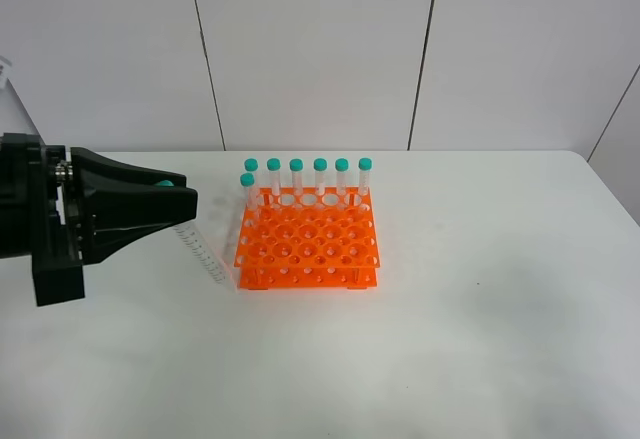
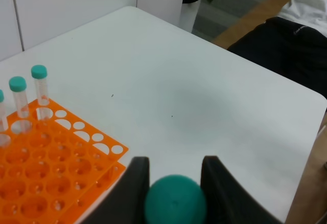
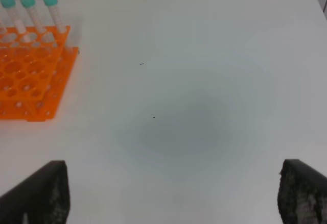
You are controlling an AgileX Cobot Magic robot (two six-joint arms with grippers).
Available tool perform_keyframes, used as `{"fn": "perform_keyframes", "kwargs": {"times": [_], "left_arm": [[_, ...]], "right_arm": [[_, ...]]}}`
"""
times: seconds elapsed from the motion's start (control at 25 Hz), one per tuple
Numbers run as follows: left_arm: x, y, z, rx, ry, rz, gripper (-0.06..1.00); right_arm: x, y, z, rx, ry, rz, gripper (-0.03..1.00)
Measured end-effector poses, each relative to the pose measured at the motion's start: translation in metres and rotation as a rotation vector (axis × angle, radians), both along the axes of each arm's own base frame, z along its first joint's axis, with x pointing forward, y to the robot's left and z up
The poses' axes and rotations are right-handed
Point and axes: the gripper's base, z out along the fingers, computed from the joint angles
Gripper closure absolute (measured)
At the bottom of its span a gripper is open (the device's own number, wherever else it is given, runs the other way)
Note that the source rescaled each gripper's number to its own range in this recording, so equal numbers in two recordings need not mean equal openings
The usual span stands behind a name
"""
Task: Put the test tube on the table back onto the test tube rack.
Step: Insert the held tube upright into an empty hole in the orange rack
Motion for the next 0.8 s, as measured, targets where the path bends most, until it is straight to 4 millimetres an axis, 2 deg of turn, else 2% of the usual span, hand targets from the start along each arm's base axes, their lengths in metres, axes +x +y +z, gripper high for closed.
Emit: {"fn": "perform_keyframes", "kwargs": {"times": [0.48,0.8], "left_arm": [[0.0015,0.0013,-0.0002,0.024,-0.026,0.012,0.94],[0.0092,0.0089,-0.0025,0.081,-0.050,0.120,0.94]], "right_arm": [[0.0000,0.0000,0.0000,0.000,0.000,0.000,-0.03],[0.0000,0.0000,0.0000,0.000,0.000,0.000,-0.03]]}}
